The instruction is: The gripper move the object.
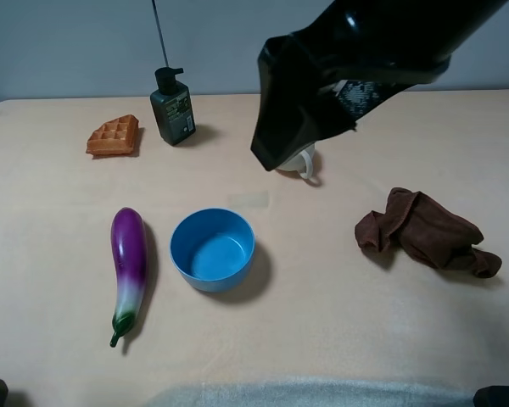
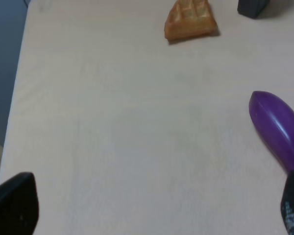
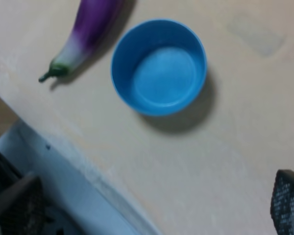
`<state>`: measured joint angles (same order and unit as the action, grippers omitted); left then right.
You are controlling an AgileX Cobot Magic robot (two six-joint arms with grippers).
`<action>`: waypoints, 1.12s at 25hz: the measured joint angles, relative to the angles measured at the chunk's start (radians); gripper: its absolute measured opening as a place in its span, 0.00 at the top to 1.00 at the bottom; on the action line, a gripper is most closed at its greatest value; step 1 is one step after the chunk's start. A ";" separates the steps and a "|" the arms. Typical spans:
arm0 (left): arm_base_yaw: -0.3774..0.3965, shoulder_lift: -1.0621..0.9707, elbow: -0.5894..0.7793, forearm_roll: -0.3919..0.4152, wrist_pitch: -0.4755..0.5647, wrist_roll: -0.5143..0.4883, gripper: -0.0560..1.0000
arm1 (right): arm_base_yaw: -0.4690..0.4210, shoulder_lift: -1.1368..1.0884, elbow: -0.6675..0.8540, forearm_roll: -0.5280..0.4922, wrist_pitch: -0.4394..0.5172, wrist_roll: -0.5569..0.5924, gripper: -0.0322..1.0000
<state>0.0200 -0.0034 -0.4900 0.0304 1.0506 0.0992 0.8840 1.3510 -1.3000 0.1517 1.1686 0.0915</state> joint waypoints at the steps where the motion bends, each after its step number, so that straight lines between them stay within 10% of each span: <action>1: 0.000 0.000 0.000 0.000 0.000 0.000 0.01 | 0.000 -0.013 0.000 -0.008 0.020 0.000 0.30; 18: 0.000 0.000 0.000 0.000 0.000 0.000 0.01 | -0.020 -0.368 0.000 -0.049 0.048 0.000 0.30; 22: 0.000 0.000 0.000 0.000 0.000 0.000 0.01 | -0.100 -0.441 0.000 -0.051 0.049 0.000 0.30; 28: 0.000 0.000 0.000 0.000 0.000 0.000 0.01 | -0.441 -0.644 0.000 -0.064 0.049 -0.064 0.30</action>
<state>0.0200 -0.0034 -0.4900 0.0304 1.0506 0.0992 0.4429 0.7068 -1.3000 0.0876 1.2180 0.0279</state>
